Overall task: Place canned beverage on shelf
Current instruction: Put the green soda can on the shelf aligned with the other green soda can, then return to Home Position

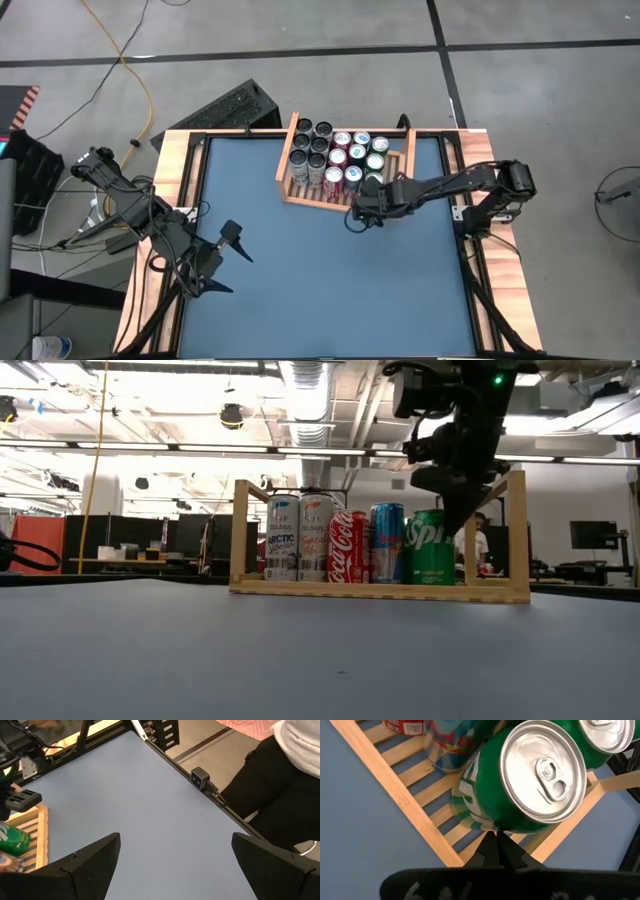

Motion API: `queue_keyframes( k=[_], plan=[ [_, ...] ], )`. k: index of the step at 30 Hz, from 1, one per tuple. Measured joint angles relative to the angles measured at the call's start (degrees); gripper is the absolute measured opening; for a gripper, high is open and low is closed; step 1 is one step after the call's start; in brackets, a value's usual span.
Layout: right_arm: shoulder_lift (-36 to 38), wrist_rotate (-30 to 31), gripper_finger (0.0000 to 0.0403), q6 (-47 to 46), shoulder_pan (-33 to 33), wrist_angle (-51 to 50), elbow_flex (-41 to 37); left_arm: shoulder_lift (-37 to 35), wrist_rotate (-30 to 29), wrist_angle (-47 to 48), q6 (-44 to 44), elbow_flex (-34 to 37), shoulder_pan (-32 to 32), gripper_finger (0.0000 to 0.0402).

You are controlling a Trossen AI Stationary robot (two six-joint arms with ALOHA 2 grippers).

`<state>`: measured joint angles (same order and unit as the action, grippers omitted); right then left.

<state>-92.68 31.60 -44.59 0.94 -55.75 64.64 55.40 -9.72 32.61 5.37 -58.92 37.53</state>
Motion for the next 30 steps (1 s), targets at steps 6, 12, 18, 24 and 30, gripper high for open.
queue_keyframes(
  k=[6, 12, 18, 24, 30],
  plan=[
    [0.0, 1.2, 0.0000, 1.0, -1.1, 0.6, 0.0, 0.0, 0.0, 0.0, 0.0, 0.0, 0.0, 0.0371],
    [0.0, 1.2, 0.0000, 1.1, -1.2, 0.6, 0.0, 0.0, 0.0, 0.0, -0.1, 0.0, 0.0, 0.0371],
    [0.0, 0.9, 0.0000, 1.1, 0.4, -0.2, 1.5, 0.0, 0.0, 0.0, -0.1, 0.0, 0.0, 0.0371],
    [0.0, 0.0, 0.0000, 1.1, 5.0, -6.4, 10.4, 0.0, -1.8, -2.0, 0.8, 0.0, 0.0, 0.0371],
    [0.0, 2.5, 0.0000, 11.0, 10.1, -10.4, 23.5, 0.0, -2.7, -6.3, 2.1, 0.0, 0.0, 0.0371]
  ],
)
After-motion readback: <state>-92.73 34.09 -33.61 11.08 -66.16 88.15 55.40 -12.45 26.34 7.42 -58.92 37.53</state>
